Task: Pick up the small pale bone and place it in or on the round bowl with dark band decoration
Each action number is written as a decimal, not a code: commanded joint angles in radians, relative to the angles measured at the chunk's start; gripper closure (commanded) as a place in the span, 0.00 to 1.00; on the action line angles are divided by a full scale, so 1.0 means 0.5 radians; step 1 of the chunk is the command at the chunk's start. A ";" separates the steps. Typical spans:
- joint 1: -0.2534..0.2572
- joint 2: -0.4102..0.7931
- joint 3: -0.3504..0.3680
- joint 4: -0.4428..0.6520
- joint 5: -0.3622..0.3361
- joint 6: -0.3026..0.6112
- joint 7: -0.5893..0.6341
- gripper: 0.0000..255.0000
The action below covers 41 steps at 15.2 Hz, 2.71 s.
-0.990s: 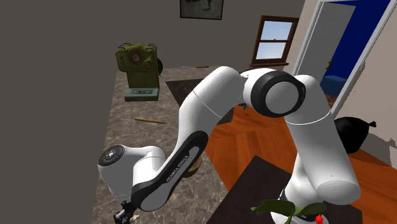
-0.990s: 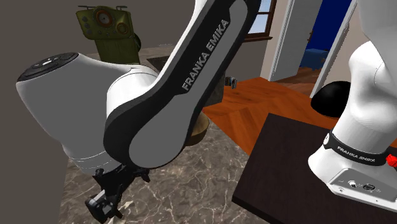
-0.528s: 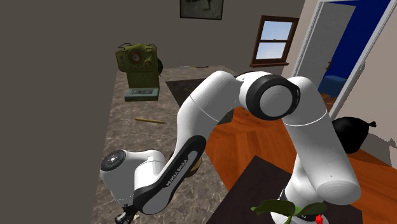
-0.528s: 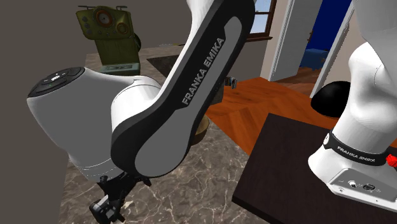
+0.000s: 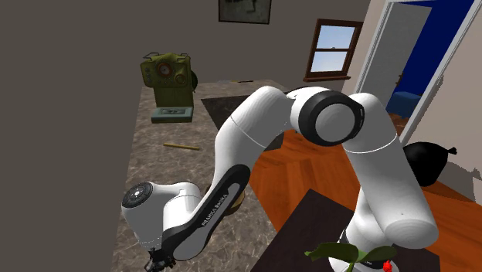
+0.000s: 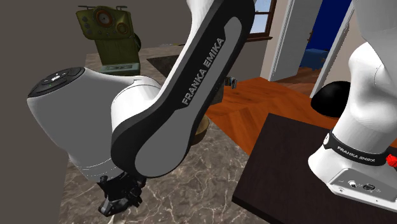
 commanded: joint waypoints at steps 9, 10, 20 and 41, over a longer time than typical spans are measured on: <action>0.316 -0.077 -0.259 -0.205 -0.238 0.547 0.811 0.00; 0.484 -0.079 -0.407 -0.228 -0.361 0.694 1.137 0.00; 0.749 0.148 -0.689 -0.084 -0.555 0.920 1.572 0.00; 0.714 0.051 -0.642 -0.124 -0.517 0.859 1.521 1.00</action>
